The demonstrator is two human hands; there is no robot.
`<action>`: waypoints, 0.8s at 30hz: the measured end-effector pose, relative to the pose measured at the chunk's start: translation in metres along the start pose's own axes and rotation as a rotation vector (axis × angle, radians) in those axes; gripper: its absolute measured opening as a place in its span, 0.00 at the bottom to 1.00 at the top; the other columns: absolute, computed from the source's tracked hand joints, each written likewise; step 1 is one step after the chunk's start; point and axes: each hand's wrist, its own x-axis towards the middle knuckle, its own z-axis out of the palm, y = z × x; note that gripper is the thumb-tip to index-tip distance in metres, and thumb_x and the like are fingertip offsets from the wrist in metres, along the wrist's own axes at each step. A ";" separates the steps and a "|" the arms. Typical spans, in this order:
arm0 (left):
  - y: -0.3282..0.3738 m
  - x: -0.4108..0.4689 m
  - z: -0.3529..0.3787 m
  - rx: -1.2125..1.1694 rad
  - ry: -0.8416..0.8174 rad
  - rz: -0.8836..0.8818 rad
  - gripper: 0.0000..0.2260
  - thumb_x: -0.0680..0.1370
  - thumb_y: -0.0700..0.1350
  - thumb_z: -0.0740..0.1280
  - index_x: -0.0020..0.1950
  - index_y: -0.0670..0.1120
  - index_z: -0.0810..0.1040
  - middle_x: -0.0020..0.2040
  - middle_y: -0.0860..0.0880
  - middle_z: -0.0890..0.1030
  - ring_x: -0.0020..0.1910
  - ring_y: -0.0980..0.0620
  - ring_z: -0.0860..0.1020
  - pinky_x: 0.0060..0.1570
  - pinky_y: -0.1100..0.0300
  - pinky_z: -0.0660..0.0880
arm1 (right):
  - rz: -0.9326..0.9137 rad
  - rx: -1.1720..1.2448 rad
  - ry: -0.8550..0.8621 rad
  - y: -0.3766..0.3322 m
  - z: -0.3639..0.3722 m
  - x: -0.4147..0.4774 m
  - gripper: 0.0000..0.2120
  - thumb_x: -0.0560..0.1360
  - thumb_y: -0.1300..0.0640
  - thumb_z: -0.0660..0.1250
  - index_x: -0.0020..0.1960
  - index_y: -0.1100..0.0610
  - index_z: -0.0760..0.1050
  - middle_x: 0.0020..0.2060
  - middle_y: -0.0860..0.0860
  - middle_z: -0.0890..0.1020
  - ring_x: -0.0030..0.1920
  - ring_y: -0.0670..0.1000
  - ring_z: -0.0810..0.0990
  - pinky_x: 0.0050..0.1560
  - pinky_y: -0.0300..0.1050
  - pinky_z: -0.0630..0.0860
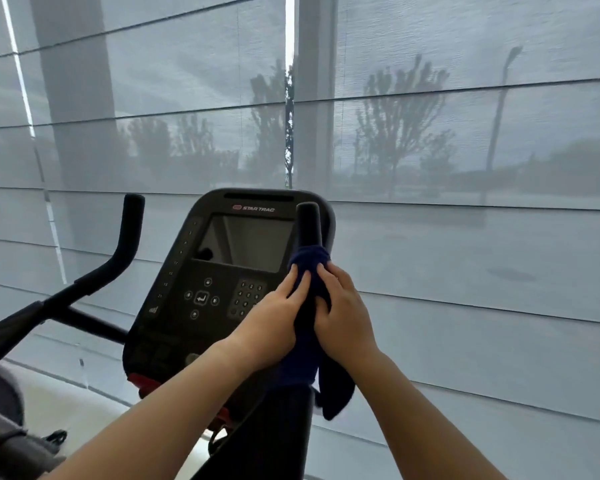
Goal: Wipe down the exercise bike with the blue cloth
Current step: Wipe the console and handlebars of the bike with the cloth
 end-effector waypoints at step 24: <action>0.031 -0.142 -0.044 0.092 -0.129 0.154 0.30 0.77 0.36 0.59 0.76 0.47 0.52 0.76 0.44 0.55 0.70 0.42 0.59 0.70 0.53 0.58 | 0.155 -0.150 0.042 -0.108 -0.024 -0.140 0.19 0.75 0.63 0.61 0.65 0.56 0.70 0.61 0.53 0.76 0.58 0.54 0.73 0.62 0.45 0.69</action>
